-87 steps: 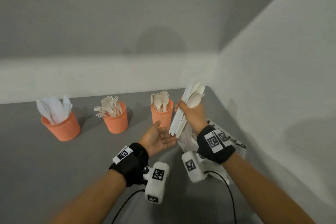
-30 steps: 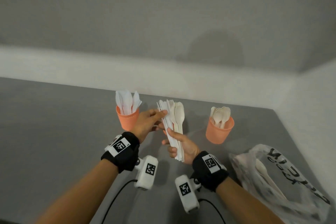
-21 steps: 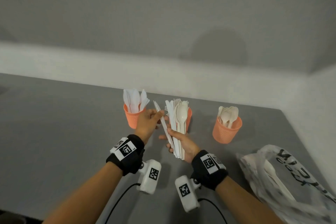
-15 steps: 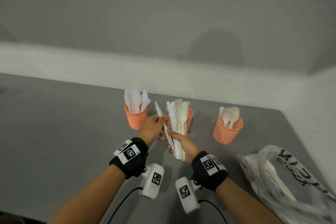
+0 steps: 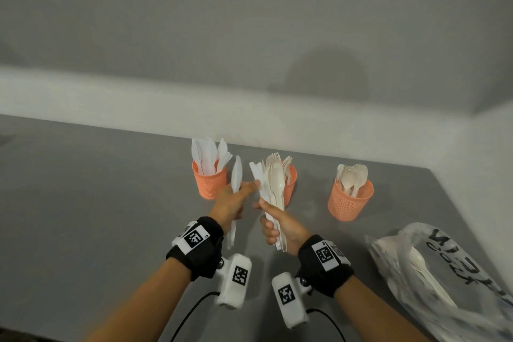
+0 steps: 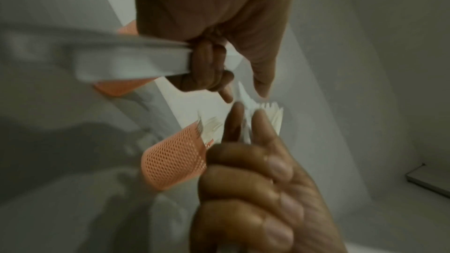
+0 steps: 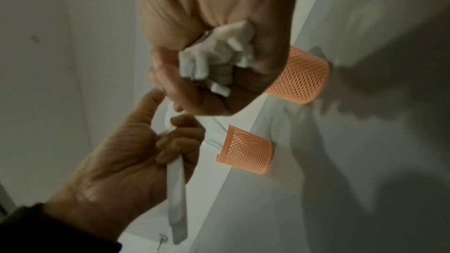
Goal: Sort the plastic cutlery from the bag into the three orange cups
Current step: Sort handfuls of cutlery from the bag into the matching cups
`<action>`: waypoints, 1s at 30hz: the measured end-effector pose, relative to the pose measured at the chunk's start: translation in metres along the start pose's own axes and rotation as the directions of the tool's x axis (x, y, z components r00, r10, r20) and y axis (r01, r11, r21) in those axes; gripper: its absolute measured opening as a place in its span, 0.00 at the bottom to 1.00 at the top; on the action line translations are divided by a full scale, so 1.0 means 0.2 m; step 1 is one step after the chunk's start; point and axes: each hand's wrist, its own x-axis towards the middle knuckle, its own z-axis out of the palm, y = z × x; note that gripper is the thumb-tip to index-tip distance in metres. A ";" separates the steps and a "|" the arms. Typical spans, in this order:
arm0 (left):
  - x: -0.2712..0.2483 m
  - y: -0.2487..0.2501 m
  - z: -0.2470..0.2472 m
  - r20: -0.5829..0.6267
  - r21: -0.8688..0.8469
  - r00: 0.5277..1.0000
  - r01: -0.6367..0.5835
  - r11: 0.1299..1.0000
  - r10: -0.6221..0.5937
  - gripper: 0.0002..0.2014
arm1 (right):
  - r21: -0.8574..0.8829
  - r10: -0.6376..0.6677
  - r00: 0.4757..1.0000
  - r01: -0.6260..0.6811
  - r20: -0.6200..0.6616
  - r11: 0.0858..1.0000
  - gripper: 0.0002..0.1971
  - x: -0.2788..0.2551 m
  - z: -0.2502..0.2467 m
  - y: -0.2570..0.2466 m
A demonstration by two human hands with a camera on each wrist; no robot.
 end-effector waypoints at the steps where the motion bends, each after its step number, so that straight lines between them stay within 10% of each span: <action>1: -0.01 -0.01 0.02 0.030 -0.014 1.000 0.009 1.000 -0.008 0.10 | -0.001 0.009 1.000 -0.009 0.023 1.000 0.12 0.00 0.01 0.00; 18: -0.02 -0.04 0.06 -0.008 -0.118 1.000 -0.010 0.993 0.009 0.12 | -0.005 -0.112 0.990 0.112 -0.090 0.994 0.11 0.02 0.02 0.01; 25: 0.07 -0.02 0.01 -0.283 -0.198 0.959 -0.055 0.979 -0.004 0.14 | -0.074 -0.073 0.994 0.067 -0.086 0.995 0.12 0.01 0.01 0.02; 30: 0.11 -0.01 -0.04 -0.156 -0.244 0.988 -0.032 0.969 -0.007 0.05 | -0.017 -0.009 0.999 0.008 -0.034 1.000 0.16 -0.01 -0.02 0.00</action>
